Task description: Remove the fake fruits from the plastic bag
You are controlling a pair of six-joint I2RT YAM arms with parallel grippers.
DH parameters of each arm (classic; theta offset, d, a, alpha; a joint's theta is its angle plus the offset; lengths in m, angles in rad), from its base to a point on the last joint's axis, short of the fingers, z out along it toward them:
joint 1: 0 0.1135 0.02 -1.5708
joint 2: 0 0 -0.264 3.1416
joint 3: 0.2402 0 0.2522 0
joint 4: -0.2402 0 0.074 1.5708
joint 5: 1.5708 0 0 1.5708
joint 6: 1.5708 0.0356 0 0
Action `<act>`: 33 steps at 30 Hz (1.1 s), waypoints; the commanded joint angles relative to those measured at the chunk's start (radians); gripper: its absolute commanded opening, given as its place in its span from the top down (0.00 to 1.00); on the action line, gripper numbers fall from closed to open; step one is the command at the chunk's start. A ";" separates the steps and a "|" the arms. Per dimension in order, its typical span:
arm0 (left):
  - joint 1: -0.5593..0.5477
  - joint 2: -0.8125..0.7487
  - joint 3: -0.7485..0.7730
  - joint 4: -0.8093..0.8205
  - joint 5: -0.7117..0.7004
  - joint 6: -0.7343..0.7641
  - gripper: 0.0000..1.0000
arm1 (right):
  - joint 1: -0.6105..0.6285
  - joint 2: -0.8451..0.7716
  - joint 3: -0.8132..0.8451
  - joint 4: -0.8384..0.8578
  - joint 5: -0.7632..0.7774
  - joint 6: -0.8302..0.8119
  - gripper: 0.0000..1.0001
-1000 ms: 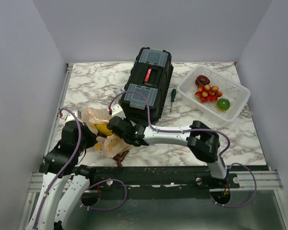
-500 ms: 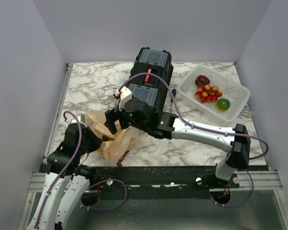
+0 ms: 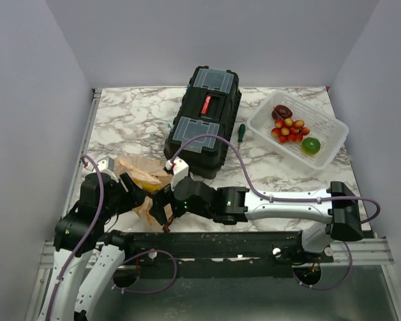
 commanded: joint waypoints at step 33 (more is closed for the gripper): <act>-0.004 -0.046 0.053 0.424 0.261 0.514 0.23 | 0.042 0.088 -0.213 0.611 -0.139 -0.494 0.00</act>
